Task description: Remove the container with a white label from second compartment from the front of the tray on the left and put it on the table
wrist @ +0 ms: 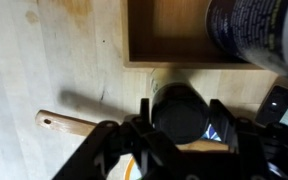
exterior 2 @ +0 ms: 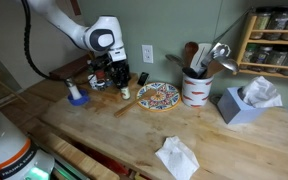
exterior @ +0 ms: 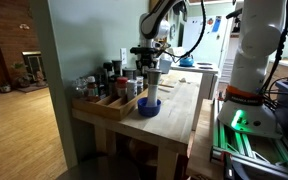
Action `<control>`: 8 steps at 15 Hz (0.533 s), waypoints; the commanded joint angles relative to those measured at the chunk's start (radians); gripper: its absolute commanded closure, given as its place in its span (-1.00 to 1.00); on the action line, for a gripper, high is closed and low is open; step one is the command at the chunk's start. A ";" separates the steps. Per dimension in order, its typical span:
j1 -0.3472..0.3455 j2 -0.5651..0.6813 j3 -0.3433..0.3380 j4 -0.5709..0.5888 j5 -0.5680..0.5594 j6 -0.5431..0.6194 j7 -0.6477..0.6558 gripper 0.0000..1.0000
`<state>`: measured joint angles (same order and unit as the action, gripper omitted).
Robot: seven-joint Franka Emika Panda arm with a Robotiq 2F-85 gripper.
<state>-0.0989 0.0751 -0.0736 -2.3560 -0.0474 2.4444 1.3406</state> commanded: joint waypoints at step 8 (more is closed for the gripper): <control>-0.005 -0.147 -0.028 -0.018 0.021 -0.146 -0.203 -0.99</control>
<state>-0.1012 0.0148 -0.0948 -2.3415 -0.0380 2.3630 1.2278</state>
